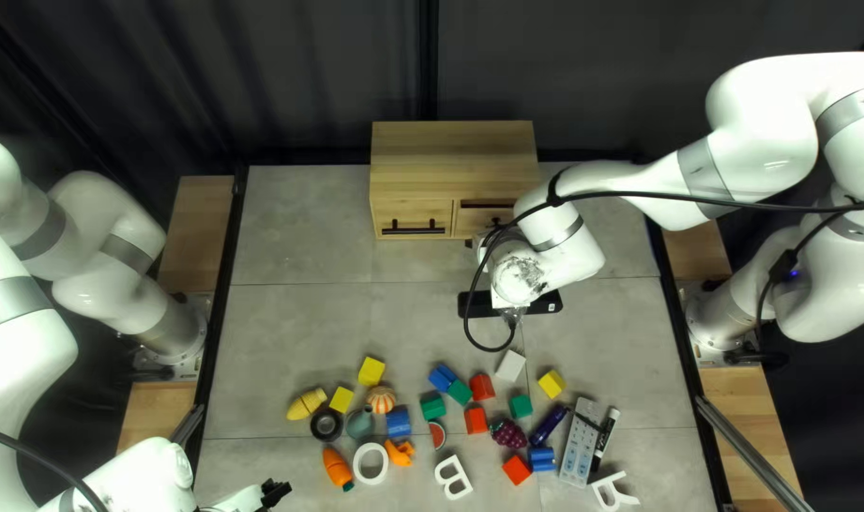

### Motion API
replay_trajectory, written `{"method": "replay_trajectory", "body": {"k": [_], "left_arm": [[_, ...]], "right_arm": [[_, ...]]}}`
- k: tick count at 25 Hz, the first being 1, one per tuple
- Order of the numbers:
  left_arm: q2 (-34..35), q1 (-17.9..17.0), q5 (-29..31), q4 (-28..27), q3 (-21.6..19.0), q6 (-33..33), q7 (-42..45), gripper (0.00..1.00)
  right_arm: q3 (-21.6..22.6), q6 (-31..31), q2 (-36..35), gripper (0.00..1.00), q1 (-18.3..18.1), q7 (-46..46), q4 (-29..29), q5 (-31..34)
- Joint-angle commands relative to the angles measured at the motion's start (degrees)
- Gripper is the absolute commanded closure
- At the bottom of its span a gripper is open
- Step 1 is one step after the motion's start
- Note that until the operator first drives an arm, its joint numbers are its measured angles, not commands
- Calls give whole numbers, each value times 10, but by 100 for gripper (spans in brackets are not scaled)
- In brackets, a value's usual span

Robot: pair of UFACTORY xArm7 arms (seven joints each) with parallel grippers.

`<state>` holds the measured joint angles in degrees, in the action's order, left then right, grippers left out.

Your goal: Open drawers and place objects into drawer and close

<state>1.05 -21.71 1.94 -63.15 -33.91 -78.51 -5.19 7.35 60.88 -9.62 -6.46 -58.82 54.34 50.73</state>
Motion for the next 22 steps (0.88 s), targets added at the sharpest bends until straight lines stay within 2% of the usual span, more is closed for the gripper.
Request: {"method": "replay_trajectory", "body": {"k": [1,22], "left_arm": [[0,0,0,0,0,0,0,0],[0,0,0,0,0,0,0,0]], "right_arm": [[1,-1,-4,90,1,2,2,0],[7,9,-2,90,8,5,4,-6]]}}
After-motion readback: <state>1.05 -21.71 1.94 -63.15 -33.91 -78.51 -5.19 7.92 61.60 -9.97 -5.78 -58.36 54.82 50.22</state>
